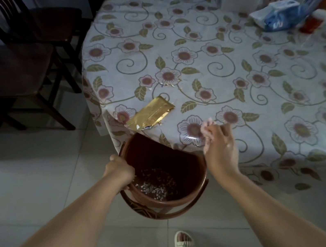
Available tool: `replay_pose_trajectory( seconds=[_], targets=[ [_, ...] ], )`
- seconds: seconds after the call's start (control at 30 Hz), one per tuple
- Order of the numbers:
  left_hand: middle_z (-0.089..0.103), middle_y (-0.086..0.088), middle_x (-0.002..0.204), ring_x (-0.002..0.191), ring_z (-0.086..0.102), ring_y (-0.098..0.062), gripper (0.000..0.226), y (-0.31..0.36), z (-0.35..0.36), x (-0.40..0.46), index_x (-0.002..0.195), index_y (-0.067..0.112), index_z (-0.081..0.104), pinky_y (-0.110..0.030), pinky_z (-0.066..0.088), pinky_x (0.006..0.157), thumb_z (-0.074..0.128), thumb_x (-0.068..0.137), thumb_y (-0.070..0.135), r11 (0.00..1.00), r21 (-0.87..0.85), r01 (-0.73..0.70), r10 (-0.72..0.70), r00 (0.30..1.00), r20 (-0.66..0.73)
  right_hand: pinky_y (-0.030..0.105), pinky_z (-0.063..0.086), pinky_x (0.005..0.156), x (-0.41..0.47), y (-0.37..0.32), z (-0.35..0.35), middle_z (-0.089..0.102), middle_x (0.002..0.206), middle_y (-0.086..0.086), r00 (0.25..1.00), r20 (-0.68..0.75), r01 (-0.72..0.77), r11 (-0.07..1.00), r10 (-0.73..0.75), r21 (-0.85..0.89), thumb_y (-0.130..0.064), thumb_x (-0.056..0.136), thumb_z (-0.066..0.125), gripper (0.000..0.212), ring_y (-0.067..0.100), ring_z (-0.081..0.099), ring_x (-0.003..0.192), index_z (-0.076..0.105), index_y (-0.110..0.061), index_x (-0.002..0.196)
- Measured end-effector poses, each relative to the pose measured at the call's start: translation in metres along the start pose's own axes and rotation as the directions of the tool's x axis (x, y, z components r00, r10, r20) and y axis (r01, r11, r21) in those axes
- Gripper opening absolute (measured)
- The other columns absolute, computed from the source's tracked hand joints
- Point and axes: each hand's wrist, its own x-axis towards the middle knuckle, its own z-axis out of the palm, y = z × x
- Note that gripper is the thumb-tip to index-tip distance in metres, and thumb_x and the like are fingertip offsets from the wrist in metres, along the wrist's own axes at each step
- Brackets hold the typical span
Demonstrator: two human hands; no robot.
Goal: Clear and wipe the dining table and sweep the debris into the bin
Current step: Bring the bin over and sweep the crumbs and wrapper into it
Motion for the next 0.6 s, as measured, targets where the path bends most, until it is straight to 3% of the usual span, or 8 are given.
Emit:
replay_pose_trajectory(
  seconds=[0.07,0.13,0.2,0.27,0.37,0.43,0.5,0.6],
  targets=[
    [0.049,-0.023,0.119,0.072,0.059,-0.033,0.036,0.000,0.002,-0.001,0.122,0.002,0.035,-0.032,0.050,0.041,0.045,0.088,0.003,1.000,-0.003,-0.001,0.001,1.000,0.007,0.032,0.049,0.059,-0.021,-0.009,0.013,0.062,0.101,0.000,1.000,0.012,0.015,1.000,-0.015,0.026,-0.022,0.088,0.053,0.018,0.022,0.060,0.080,0.057,-0.028,0.105],
    [0.050,-0.023,0.119,0.084,0.061,-0.037,0.036,0.000,0.002,-0.001,0.122,0.001,0.036,-0.033,0.049,0.041,0.045,0.088,0.003,1.000,-0.017,0.000,0.000,1.000,0.013,0.032,0.053,0.075,-0.036,-0.012,0.030,0.057,0.115,0.004,0.975,0.087,0.210,0.976,-0.205,-0.055,-0.001,0.083,0.057,0.031,0.022,0.060,0.095,0.058,-0.015,0.111],
    [0.050,-0.022,0.119,0.080,0.060,-0.033,0.040,-0.003,0.001,-0.002,0.127,0.002,0.034,-0.030,0.047,0.040,0.044,0.088,0.002,1.000,-0.014,-0.004,0.005,1.000,0.021,0.029,0.047,0.081,-0.051,-0.010,0.047,0.055,0.117,0.006,0.881,0.355,0.365,0.927,-0.314,-0.085,-0.003,0.089,0.051,0.025,0.025,0.058,0.104,0.057,-0.012,0.112],
    [0.049,-0.020,0.118,0.073,0.057,-0.028,0.046,-0.006,-0.001,-0.003,0.132,0.004,0.030,-0.029,0.047,0.042,0.043,0.088,0.001,0.999,0.015,-0.032,0.032,0.999,0.024,0.033,0.046,0.079,-0.060,-0.012,0.056,0.055,0.112,0.008,0.739,0.612,0.450,0.883,-0.283,-0.135,-0.009,0.092,0.048,0.025,0.030,0.060,0.100,0.058,-0.016,0.114],
    [0.049,-0.022,0.118,0.082,0.058,-0.033,0.049,-0.010,-0.006,-0.001,0.133,0.004,0.029,-0.034,0.052,0.050,0.043,0.086,0.000,0.997,0.052,-0.048,0.048,0.999,0.005,0.031,0.043,0.068,-0.059,-0.023,0.058,0.053,0.097,0.006,0.797,0.519,0.401,0.913,-0.308,-0.074,-0.009,0.090,0.050,0.018,0.024,0.059,0.085,0.062,-0.011,0.104],
    [0.049,-0.022,0.120,0.081,0.056,-0.033,0.047,-0.012,-0.011,0.000,0.132,0.003,0.032,-0.033,0.051,0.046,0.045,0.087,0.001,0.999,0.037,-0.033,0.034,0.999,-0.026,0.030,0.038,0.065,-0.053,-0.029,0.052,0.049,0.087,0.002,0.817,0.483,0.368,0.929,-0.314,-0.020,-0.016,0.093,0.048,0.018,0.017,0.052,0.075,0.062,-0.006,0.092],
    [0.048,-0.021,0.120,0.079,0.054,-0.031,0.048,-0.014,-0.013,-0.001,0.133,0.003,0.031,-0.031,0.047,0.041,0.046,0.087,0.002,0.999,0.036,-0.024,0.025,0.999,-0.041,0.028,0.038,0.066,-0.049,-0.032,0.042,0.052,0.090,0.005,0.773,0.554,0.408,0.911,-0.308,-0.063,-0.018,0.094,0.047,0.022,0.021,0.056,0.080,0.064,-0.005,0.091],
    [0.049,-0.023,0.117,0.079,0.059,-0.035,0.040,-0.012,-0.016,-0.001,0.126,0.001,0.035,-0.030,0.045,0.037,0.046,0.088,0.003,1.000,0.026,-0.007,0.009,0.999,-0.052,0.021,0.044,0.066,-0.039,-0.041,0.023,0.058,0.095,0.007,0.865,0.420,0.267,0.960,-0.275,0.081,-0.002,0.087,0.052,0.016,0.018,0.059,0.080,0.067,-0.004,0.094]
  ],
)
